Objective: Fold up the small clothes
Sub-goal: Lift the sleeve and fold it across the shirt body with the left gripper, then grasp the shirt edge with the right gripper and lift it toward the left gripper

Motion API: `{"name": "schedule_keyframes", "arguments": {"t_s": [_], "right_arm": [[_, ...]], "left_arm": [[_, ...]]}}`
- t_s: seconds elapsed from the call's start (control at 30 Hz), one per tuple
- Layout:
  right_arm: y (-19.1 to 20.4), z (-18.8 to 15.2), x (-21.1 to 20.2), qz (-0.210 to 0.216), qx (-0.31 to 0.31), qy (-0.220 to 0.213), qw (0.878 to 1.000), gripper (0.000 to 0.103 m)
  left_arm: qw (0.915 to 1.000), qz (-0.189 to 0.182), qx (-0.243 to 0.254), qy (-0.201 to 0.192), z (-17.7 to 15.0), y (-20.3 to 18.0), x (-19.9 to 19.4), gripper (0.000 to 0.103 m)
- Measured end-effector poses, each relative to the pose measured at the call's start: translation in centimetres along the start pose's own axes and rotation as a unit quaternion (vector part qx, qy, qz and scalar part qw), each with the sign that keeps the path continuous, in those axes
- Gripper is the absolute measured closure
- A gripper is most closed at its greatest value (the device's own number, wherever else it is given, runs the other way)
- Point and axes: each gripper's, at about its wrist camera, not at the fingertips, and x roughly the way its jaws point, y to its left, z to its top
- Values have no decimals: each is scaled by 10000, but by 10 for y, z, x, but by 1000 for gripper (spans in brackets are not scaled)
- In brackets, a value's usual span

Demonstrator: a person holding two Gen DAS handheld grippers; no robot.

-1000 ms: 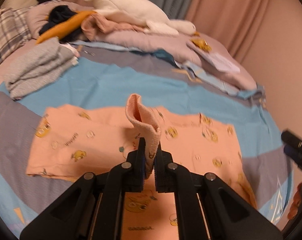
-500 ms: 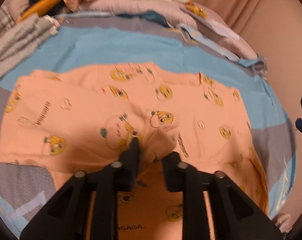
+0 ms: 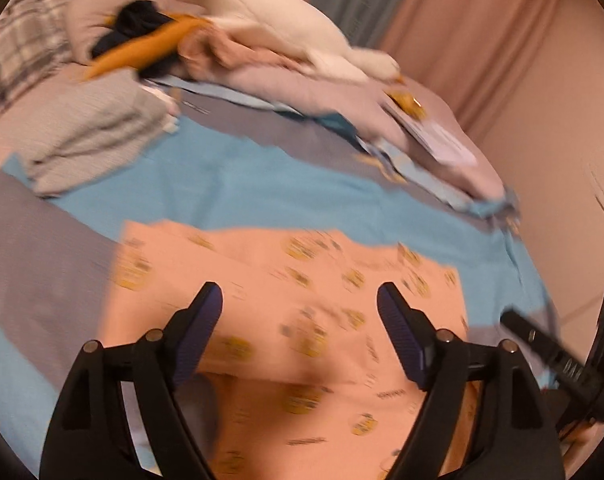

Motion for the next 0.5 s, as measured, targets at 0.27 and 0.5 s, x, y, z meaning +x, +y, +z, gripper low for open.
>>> {"name": "schedule_keyframes", "arguments": {"t_s": [0.27, 0.5], "right_arm": [[43, -20, 39, 534, -274, 597, 9964, 9], [82, -37, 82, 729, -396, 1224, 9890, 41]], "left_arm": [[9971, 333, -641, -247, 20, 54, -27, 23], [9957, 125, -887, -235, 24, 73, -35, 23]]}}
